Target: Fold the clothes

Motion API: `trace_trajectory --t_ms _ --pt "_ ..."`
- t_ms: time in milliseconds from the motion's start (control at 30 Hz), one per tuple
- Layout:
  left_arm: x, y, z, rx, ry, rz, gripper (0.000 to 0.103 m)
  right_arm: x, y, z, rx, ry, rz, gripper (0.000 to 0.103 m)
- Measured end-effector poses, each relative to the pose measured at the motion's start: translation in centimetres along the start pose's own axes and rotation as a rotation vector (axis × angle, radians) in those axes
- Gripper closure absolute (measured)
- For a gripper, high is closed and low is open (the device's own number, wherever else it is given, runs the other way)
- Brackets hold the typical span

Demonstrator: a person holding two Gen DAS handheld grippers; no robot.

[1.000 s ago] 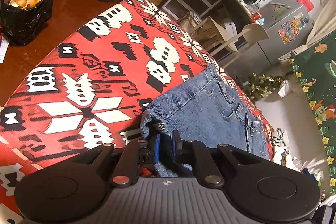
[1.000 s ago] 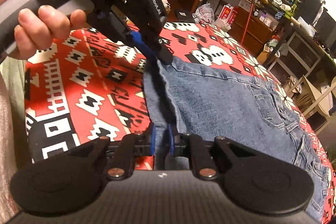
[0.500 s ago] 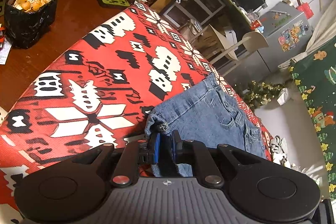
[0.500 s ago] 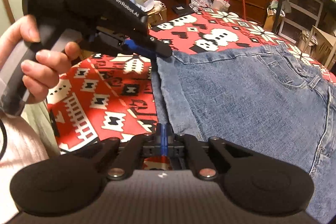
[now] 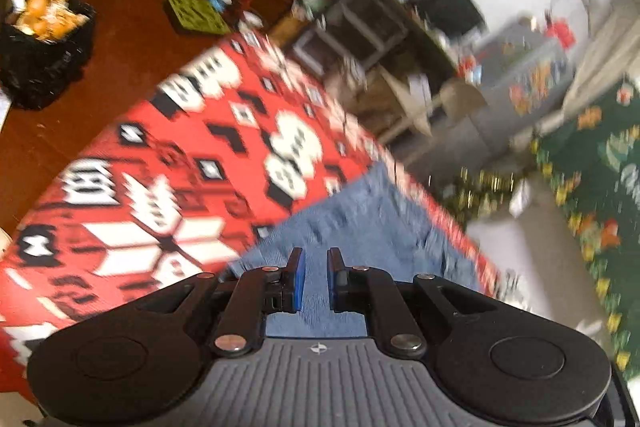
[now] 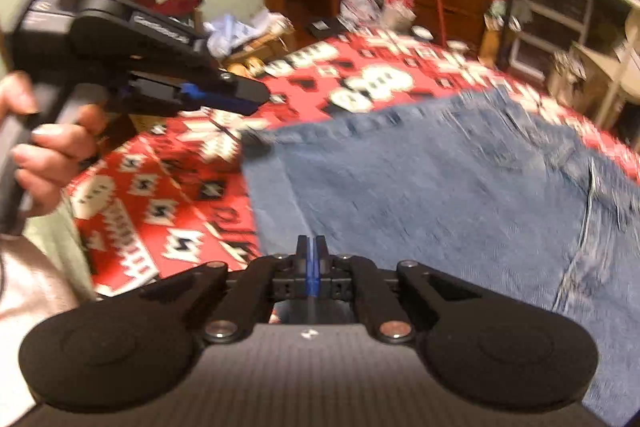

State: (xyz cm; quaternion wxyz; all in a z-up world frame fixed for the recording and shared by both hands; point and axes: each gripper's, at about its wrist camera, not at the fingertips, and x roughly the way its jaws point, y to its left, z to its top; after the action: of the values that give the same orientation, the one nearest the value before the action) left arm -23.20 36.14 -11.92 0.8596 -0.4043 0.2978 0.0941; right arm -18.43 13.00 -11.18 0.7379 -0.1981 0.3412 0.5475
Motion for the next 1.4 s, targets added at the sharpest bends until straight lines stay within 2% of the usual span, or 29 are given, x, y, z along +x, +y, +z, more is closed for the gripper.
trace_trajectory --t_ms 67,100,133,267,467,567,600,767,833,900,1067,1333,1400 --pt "1.2 0.0 -0.2 0.009 0.064 0.051 0.094 0.3 0.1 -0.5 0.006 0.007 0.003 0.102" --pt "1.7 0.3 -0.2 -0.002 0.092 0.087 0.094 0.4 0.1 -0.8 0.010 0.010 0.004 0.098" --pt "1.9 0.9 -0.2 -0.025 0.104 0.104 0.097 0.6 0.1 -1.0 0.013 0.014 0.006 0.097" --pt "1.5 2.5 -0.1 -0.101 0.083 0.090 0.100 -0.1 1.1 -1.3 -0.053 0.080 0.096 0.098" --pt "1.3 1.2 -0.1 -0.013 0.052 0.145 0.100 -2.3 1.4 -1.9 -0.234 0.089 -0.002 0.091" --pt "1.3 1.1 -0.1 -0.003 0.050 0.150 0.100 -2.7 1.9 -2.8 -0.295 0.097 -0.029 0.077" --pt "1.3 1.2 -0.1 -0.008 0.051 0.147 0.100 -2.7 2.2 -3.0 -0.314 0.099 -0.031 0.076" --pt "1.3 1.4 -0.1 -0.019 0.051 0.142 0.100 -3.0 3.0 -3.9 -0.378 0.093 -0.064 0.078" --pt "1.3 1.4 -0.1 -0.020 0.051 0.142 0.100 -2.9 3.1 -4.0 -0.385 0.090 -0.080 0.084" --pt "1.3 1.3 -0.1 -0.018 0.051 0.143 0.100 -2.8 3.2 -4.1 -0.391 0.086 -0.097 0.086" --pt "1.3 1.2 -0.1 -0.016 0.051 0.146 0.100 -2.2 4.0 -4.2 -0.454 0.084 -0.137 0.086" --pt "1.3 1.2 -0.1 -0.013 0.051 0.148 0.100 -1.6 5.6 -4.7 -0.551 0.087 -0.154 0.086" --pt "1.3 1.2 -0.1 -0.013 0.051 0.148 0.100 -1.8 5.3 -4.4 -0.511 0.086 -0.132 0.087"
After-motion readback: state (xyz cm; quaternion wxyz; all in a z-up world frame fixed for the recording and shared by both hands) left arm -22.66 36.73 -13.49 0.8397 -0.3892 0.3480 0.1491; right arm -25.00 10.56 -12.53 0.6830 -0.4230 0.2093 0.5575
